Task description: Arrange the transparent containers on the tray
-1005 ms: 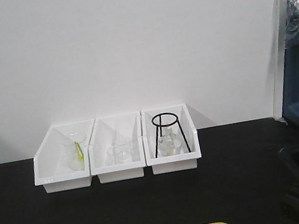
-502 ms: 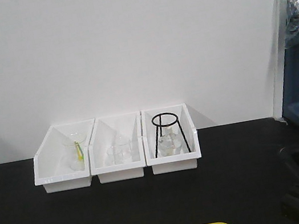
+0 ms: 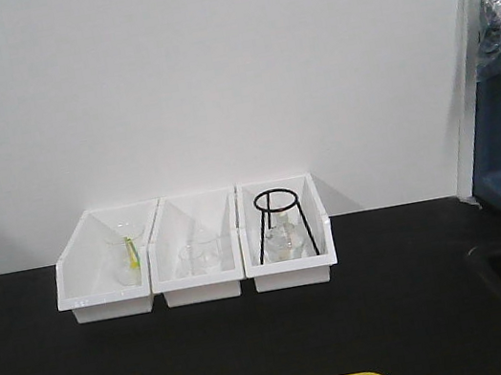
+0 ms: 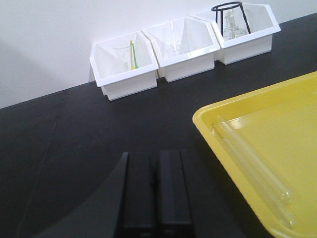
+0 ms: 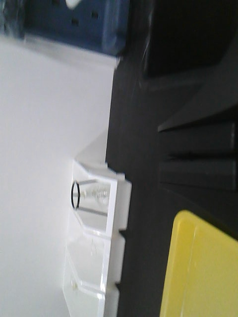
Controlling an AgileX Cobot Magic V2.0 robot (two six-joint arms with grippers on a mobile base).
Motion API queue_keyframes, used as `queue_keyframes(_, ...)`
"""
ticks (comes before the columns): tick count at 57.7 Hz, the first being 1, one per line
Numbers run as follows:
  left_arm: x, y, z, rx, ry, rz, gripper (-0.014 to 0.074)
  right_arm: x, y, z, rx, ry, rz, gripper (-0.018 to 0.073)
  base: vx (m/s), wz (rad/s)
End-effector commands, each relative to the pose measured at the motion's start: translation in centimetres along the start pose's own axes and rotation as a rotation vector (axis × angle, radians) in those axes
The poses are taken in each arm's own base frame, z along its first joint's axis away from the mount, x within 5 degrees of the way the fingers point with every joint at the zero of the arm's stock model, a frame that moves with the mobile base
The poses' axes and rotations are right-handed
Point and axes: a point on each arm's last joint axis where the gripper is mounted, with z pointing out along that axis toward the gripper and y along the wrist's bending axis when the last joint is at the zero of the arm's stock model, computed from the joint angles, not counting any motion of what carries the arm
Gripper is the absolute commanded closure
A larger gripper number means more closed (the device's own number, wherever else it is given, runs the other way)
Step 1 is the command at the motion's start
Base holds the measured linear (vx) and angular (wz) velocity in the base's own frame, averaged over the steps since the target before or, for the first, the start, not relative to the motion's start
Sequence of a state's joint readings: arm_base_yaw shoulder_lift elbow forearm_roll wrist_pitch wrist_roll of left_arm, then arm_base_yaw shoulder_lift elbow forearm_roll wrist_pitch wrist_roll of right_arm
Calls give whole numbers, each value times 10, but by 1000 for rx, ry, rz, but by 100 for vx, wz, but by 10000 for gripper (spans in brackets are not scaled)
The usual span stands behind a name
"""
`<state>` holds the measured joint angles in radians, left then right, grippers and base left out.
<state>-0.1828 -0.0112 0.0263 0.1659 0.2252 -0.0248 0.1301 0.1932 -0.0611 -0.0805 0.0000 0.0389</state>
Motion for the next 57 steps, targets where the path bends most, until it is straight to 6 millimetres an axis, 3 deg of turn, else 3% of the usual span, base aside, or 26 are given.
queue_keyframes(1, 1, -1, 1, 1, -82, 0, 603, 1, -5, -11, 86, -150, 0, 571, 0, 0)
queue_keyframes(8, 1, -1, 1, 1, -82, 0, 603, 16, -5, -17, 121, -185, 7, 571, 0, 0)
queue_keyframes(57, 1, -1, 1, 0, -78, 0, 603, 15, -5, -17, 120, -179, 5, 571, 0, 0)
